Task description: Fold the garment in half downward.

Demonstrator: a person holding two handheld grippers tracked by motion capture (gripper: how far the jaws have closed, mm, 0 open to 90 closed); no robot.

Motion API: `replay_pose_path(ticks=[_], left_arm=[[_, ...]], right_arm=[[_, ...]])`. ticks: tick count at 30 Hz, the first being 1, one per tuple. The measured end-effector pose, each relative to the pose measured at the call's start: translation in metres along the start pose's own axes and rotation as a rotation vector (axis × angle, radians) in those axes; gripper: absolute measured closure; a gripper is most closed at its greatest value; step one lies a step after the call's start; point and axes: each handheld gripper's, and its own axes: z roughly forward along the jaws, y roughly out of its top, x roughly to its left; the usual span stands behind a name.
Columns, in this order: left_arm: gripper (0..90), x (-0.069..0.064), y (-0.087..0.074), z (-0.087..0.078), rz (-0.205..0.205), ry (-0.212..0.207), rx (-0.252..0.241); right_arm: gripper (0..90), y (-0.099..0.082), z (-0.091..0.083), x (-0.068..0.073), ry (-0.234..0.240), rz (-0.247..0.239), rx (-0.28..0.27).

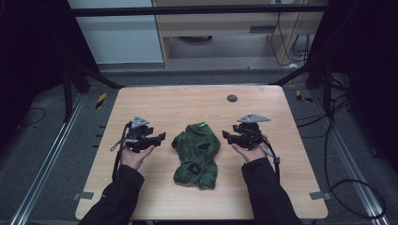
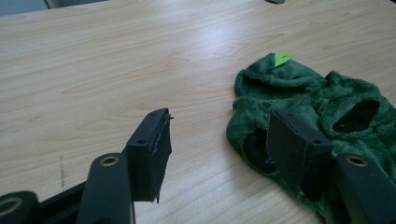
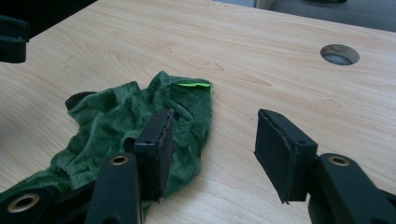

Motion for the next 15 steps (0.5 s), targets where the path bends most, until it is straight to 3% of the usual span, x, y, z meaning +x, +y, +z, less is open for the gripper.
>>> replay_pose_path(ticks=[15], left_arm=[[42.2,-0.007,0.013,0.026,0.016,-0.02,0.022]], right_arm=[[49.3,0.005,0.019,-0.005,-0.004,0.002,0.019]])
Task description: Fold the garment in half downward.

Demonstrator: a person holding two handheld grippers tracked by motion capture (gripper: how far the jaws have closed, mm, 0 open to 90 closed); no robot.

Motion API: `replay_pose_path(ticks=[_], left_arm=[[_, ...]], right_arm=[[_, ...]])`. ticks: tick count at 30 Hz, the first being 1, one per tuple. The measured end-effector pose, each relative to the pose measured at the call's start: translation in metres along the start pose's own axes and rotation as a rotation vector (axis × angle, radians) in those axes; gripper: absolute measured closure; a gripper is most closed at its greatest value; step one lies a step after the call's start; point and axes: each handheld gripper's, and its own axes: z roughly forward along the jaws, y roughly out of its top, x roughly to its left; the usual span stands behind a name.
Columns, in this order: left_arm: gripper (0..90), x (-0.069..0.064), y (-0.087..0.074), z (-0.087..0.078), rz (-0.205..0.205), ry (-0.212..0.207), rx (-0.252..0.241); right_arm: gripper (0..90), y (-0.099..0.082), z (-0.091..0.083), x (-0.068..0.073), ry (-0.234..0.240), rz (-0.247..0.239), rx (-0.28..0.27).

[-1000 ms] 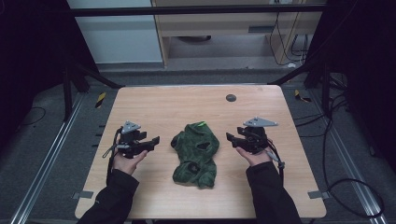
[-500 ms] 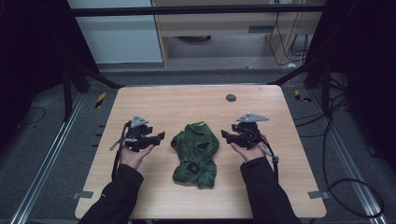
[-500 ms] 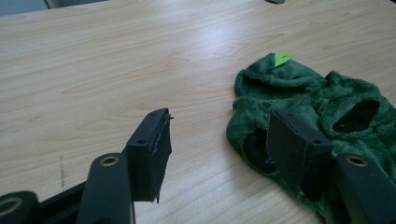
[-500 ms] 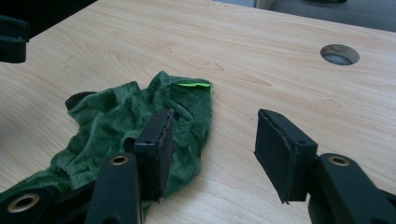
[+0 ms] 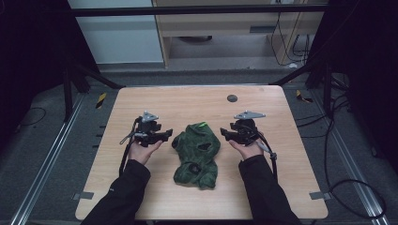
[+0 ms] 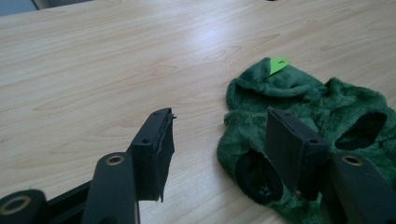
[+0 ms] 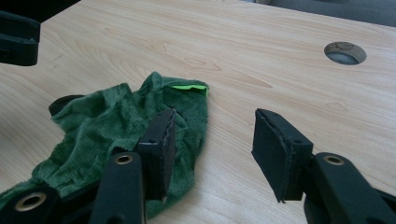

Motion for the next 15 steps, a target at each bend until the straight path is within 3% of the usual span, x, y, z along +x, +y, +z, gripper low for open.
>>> replay_pose_path(ticks=[5,15], left_arm=[[42.8,0.0,0.003,0.009,-0.013,-0.01,0.008],[44.3,-0.004,0.005,0.028,0.002,-0.017,0.037]], right_arm=[[50.3,0.002,0.008,0.001,0.006,0.001,0.009],[52.2,-0.001,0.028,0.0,0.022,0.015,0.034]])
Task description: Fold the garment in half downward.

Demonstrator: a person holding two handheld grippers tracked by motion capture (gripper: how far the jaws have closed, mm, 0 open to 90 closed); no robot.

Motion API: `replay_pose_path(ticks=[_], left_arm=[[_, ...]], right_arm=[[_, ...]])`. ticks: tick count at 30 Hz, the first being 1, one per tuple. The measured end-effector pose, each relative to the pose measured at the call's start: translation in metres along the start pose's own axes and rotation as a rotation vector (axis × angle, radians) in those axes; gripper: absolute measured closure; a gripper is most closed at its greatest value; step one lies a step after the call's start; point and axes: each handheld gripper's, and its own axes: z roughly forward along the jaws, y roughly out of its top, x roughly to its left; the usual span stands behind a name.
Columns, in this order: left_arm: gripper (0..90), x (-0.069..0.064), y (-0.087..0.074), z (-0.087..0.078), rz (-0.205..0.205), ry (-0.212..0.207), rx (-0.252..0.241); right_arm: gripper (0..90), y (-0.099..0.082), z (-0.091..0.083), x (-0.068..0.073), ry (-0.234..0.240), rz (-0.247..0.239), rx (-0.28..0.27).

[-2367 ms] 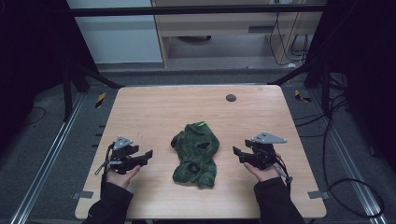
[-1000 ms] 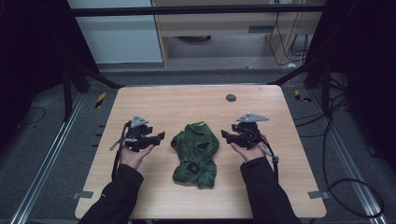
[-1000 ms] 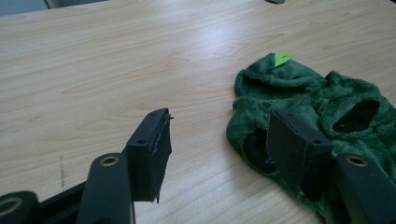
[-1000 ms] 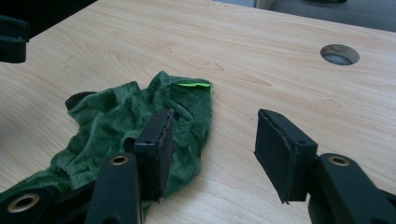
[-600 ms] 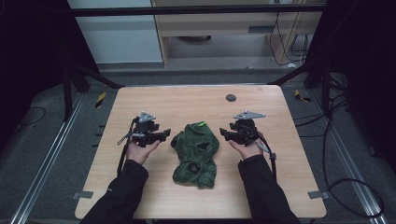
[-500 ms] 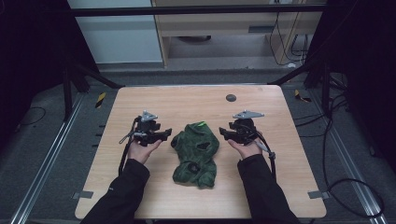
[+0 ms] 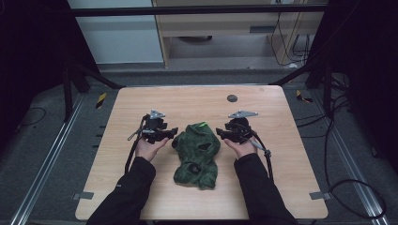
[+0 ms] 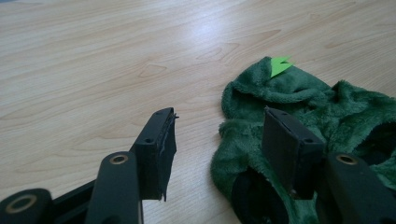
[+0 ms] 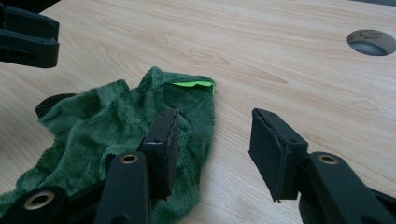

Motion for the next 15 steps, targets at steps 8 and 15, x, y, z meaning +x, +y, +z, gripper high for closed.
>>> replay_pose_path(ticks=[8,15], left_arm=[[45.4,-0.003,-0.001,0.011,0.012,-0.005,0.018],[46.0,-0.005,-0.003,0.021,0.006,-0.009,0.035]], right_arm=[[52.8,-0.002,0.012,0.001,0.0,-0.006,0.018],[52.9,-0.003,0.019,0.002,0.003,-0.004,0.03]])
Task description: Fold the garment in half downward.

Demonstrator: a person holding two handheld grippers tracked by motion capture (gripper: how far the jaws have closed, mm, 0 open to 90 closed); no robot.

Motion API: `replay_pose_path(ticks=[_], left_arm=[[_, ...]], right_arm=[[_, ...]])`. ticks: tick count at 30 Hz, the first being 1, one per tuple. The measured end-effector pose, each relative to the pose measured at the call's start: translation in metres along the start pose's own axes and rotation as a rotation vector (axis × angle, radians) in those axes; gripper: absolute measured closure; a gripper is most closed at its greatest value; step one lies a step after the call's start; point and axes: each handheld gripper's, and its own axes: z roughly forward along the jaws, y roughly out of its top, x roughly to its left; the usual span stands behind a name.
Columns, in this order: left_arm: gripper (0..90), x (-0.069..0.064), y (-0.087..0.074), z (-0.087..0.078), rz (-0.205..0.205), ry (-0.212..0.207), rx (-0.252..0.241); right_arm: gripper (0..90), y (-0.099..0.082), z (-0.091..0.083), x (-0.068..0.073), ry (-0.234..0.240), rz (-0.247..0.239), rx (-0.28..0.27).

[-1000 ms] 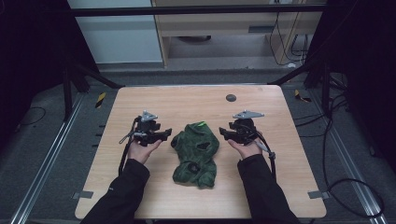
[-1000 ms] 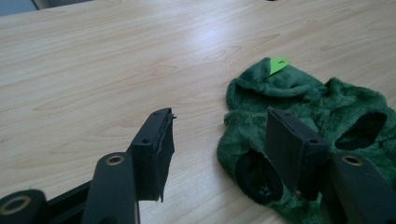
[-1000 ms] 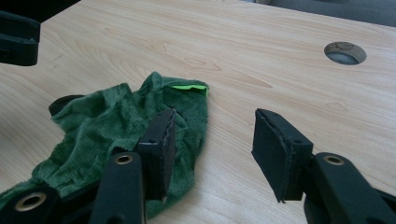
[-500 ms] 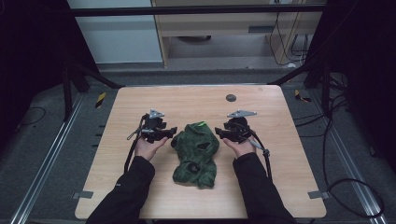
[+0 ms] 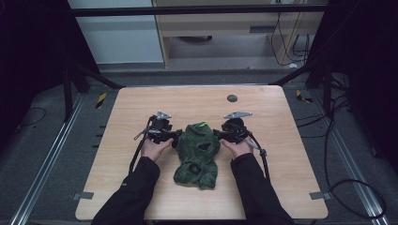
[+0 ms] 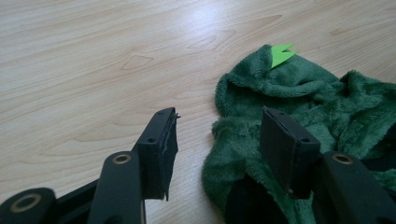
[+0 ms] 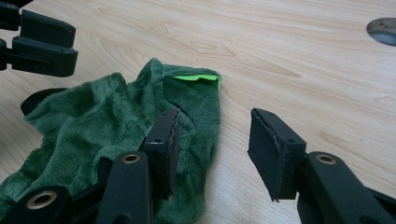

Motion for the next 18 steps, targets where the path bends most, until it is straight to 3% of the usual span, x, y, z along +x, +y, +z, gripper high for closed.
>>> replay_pose_path(ticks=[18], left_arm=[[54.6,-0.001,-0.008,0.019,-0.002,-0.009,0.073]], right_arm=[[52.8,-0.008,0.02,0.006,0.018,-0.009,0.069]])
